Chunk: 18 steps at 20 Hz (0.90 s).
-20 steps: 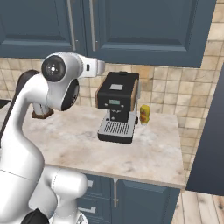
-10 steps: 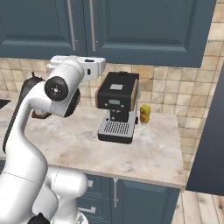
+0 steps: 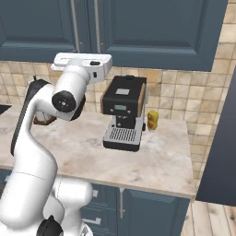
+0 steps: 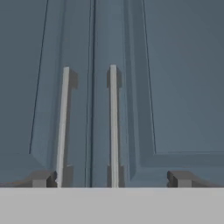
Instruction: Pick the sponge and dish brush from the cabinet and place them on the counter.
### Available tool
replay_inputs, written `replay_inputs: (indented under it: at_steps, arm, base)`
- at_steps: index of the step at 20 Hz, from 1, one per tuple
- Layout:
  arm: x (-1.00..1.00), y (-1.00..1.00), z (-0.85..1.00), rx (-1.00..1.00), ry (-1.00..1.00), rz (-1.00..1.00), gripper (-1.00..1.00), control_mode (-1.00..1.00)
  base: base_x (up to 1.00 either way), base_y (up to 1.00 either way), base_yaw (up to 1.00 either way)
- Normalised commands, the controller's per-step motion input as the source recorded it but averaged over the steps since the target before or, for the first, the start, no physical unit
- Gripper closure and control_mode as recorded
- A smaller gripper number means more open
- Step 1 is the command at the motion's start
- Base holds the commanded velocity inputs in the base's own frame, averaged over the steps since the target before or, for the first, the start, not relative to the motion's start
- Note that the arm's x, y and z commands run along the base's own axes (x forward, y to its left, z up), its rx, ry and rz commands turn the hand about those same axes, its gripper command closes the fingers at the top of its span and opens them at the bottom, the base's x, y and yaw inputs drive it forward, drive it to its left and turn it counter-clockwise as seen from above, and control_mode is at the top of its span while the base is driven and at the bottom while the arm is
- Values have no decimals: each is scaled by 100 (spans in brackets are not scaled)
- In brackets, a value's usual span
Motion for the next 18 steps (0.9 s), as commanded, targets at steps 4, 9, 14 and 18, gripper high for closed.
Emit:
replay_inputs:
  at_steps: [4,9,14,18]
  arm:
    - [15,0,28,0,-9,0,-100,-100]
    - [29,0,10,0,-1,0,-100,-100]
    - [37,0,0,0,4,0,-100,-100]
    - [36,0,0,0,2,0,-100,-100]
  base:
    - [0,0,0]
    - [0,0,0]
    - [0,0,0]
    - [0,0,0]
